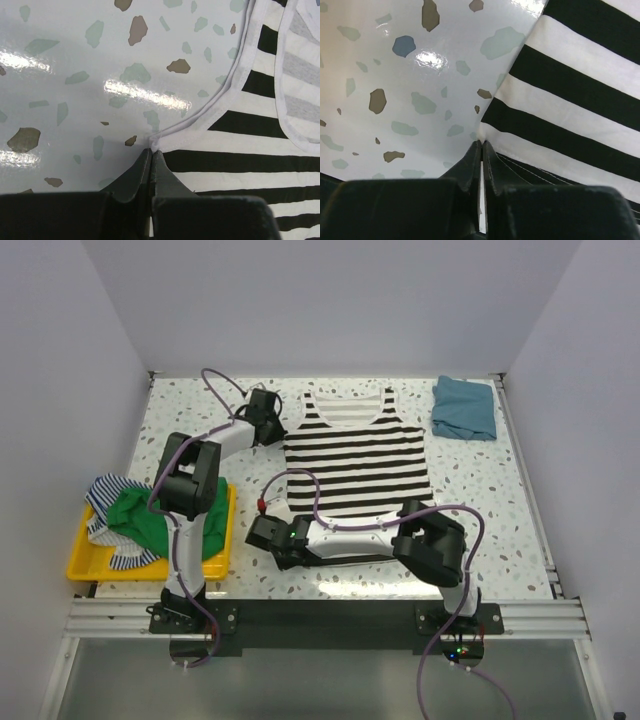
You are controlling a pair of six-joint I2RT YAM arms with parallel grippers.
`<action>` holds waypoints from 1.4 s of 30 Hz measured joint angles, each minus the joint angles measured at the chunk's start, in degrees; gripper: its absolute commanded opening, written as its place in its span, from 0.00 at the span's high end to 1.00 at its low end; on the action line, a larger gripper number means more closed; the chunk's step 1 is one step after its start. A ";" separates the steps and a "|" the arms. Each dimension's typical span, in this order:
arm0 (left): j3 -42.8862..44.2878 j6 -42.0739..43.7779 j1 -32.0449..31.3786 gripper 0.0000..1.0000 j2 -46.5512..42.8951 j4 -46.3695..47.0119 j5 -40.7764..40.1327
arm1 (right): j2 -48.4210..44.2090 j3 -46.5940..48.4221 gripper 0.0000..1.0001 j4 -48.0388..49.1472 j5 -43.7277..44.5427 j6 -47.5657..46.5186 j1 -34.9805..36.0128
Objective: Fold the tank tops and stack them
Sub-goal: Fold the tank top
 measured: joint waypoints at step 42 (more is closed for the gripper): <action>11.23 0.59 -4.35 1.00 -1.68 -10.67 -4.98 | -26.58 -19.17 1.00 0.87 -7.93 0.90 -7.23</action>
